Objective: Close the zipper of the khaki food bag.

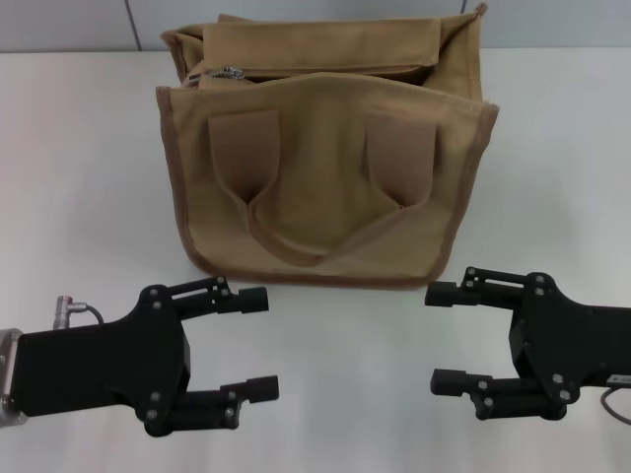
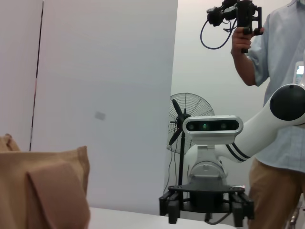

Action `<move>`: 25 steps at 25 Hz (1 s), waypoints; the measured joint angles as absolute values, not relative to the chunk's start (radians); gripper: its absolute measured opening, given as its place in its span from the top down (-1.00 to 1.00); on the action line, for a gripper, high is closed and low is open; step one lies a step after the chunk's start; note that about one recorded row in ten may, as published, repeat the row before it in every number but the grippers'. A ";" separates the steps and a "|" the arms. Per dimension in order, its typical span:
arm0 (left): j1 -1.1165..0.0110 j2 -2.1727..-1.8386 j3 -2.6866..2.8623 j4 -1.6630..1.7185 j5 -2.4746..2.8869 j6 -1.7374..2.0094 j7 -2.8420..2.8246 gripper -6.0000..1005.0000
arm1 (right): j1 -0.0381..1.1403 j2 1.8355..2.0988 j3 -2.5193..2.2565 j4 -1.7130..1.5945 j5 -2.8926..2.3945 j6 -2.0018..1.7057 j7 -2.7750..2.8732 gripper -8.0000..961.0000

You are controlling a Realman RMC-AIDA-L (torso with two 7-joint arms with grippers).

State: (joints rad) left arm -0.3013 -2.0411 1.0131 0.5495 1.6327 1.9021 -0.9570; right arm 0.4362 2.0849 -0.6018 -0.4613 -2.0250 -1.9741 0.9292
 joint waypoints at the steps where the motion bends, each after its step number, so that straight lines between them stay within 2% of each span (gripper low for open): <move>1: -0.302 -2.041 1.004 0.551 1.633 1.896 -0.953 -0.52 | 0.444 2.085 -0.605 -0.451 -2.025 -1.973 0.929 -0.60; 15: -0.289 -2.032 0.958 0.551 1.633 1.893 -0.945 -0.52 | 0.473 2.084 -0.605 -0.398 -2.025 -1.924 0.929 -0.60; 17: -0.287 -2.037 0.930 0.550 1.632 1.887 -0.945 -0.51 | 0.474 2.085 -0.604 -0.395 -2.025 -1.924 0.929 -0.60; 22: -0.278 -2.075 0.638 0.475 1.588 1.842 -0.890 -0.51 | 0.485 2.086 -0.603 -0.363 -2.025 -1.899 0.911 -0.60; 25: -0.300 -2.074 0.540 0.342 1.515 1.792 -0.772 -0.51 | 0.499 2.086 -0.604 -0.320 -2.025 -1.878 0.878 -0.60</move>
State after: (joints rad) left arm -0.2996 -2.0744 0.5403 0.3420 1.5150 1.7916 -0.7723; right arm 0.4994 2.0859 -0.6038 -0.3201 -2.0247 -1.8784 0.8781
